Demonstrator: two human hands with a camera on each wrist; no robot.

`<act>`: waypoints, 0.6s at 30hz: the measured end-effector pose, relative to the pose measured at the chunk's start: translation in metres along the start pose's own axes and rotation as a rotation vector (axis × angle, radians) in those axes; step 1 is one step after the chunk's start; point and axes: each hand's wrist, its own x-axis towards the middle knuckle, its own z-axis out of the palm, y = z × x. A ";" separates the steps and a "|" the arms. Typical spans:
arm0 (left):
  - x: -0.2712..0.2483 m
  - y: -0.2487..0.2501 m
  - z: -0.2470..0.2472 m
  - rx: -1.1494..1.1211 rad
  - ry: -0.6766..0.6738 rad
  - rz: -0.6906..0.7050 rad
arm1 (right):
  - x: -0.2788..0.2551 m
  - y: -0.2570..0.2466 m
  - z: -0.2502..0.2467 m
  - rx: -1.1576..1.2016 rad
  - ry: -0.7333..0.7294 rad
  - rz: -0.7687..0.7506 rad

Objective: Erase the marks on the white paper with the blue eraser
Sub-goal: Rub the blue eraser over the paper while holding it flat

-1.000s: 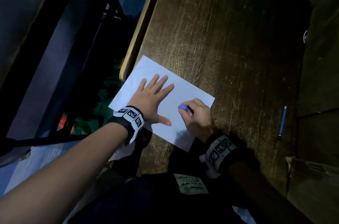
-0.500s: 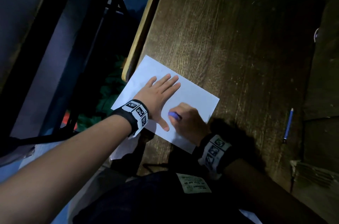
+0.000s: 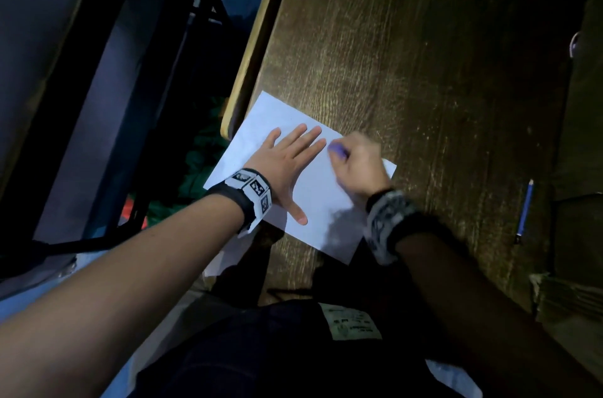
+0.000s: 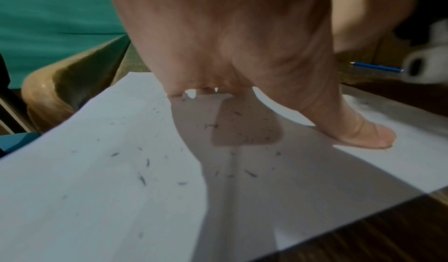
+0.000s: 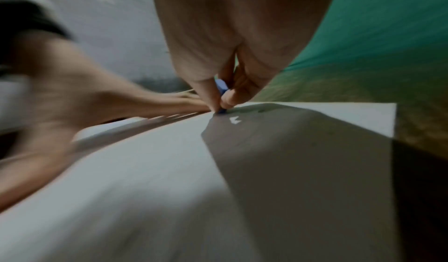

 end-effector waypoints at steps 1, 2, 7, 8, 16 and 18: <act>-0.001 0.001 -0.001 -0.006 -0.006 0.001 | 0.009 0.007 -0.002 0.004 0.090 0.039; -0.001 0.001 -0.001 -0.009 -0.007 0.000 | 0.006 0.008 0.002 -0.004 0.124 0.048; 0.001 -0.001 0.000 -0.012 0.018 -0.009 | -0.069 -0.023 0.016 0.002 -0.181 -0.291; 0.001 0.000 0.000 -0.013 0.015 -0.010 | -0.055 -0.018 0.010 0.028 -0.189 -0.276; 0.002 0.003 -0.005 -0.024 -0.032 -0.016 | -0.060 -0.020 0.021 0.022 -0.022 -0.141; 0.002 0.004 -0.006 -0.019 -0.037 -0.021 | -0.075 -0.025 0.016 -0.026 -0.191 -0.261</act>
